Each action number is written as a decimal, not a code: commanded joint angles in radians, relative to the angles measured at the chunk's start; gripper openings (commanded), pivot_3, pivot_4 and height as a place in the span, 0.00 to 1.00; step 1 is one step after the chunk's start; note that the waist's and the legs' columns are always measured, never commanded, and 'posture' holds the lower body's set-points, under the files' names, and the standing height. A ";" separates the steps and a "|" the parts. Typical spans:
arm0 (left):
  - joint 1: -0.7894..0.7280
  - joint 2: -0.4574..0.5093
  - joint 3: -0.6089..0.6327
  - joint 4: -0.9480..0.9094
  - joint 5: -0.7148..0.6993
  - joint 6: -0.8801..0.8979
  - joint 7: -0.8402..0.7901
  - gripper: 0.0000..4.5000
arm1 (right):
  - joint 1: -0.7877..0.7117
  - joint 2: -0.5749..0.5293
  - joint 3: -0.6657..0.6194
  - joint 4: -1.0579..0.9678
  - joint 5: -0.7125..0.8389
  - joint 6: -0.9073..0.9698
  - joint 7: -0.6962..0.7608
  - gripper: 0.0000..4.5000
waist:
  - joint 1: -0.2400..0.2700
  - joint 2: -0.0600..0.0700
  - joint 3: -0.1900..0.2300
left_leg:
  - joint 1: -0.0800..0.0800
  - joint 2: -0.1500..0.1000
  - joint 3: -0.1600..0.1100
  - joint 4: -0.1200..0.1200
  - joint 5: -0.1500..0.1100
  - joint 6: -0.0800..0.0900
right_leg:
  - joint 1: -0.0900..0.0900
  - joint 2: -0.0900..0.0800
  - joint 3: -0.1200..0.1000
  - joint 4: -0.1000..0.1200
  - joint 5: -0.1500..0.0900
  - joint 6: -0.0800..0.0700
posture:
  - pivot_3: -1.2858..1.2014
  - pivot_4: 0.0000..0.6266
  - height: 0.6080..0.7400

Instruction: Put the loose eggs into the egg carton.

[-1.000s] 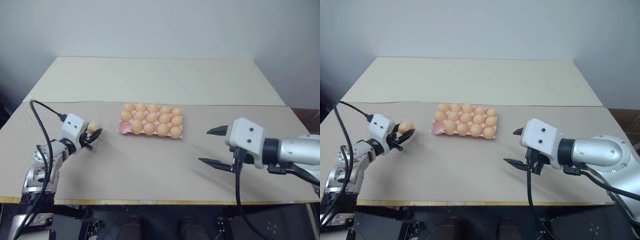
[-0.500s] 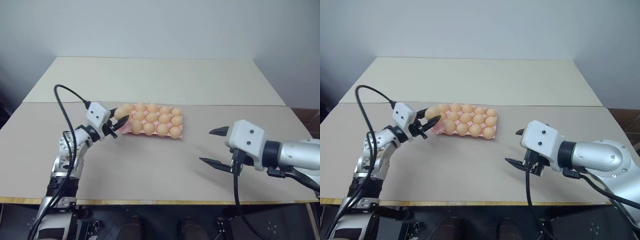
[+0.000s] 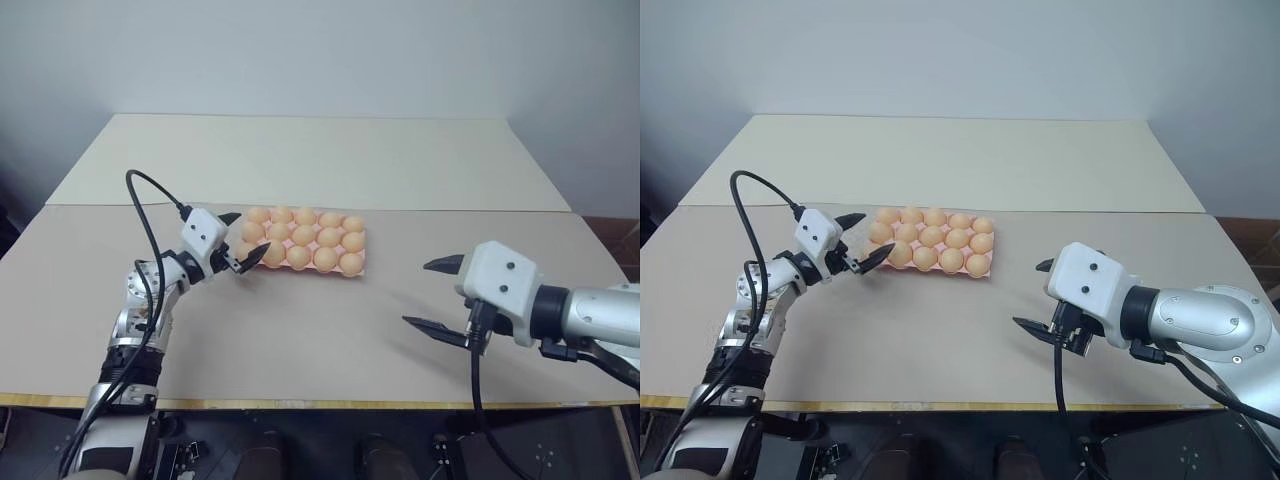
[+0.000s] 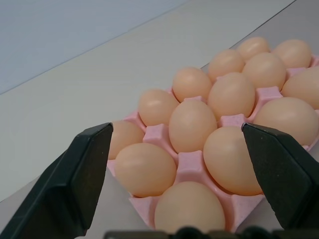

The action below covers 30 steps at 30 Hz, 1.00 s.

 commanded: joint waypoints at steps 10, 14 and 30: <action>0.328 0.230 0.172 -0.511 -0.256 0.222 -0.183 1.00 | -0.003 -0.041 -0.057 0.026 -0.007 -0.037 0.039 1.00 | -0.015 0.000 0.000 | 0.001 0.001 0.000 -0.001 0.000 0.000 | 0.000 0.000 0.000 0.000 0.000 0.000 | 0.52 0.24 1.00; 0.479 0.348 0.293 -0.641 -0.327 0.299 -0.245 1.00 | -0.004 -0.061 -0.094 0.104 -0.009 -0.093 0.111 1.00 | -0.017 0.000 0.000 | 0.003 0.002 0.000 -0.001 0.000 0.000 | 0.001 0.000 0.001 0.000 0.000 0.000 | 0.52 0.24 1.00; 0.705 0.505 0.673 -0.840 -0.477 0.543 -0.323 1.00 | -0.023 -0.108 -0.055 0.384 -0.113 -0.386 0.352 1.00 | -0.017 0.000 0.000 | 0.006 0.002 0.001 -0.002 0.000 0.000 | 0.004 0.000 0.001 -0.002 0.000 0.000 | 0.52 0.24 1.00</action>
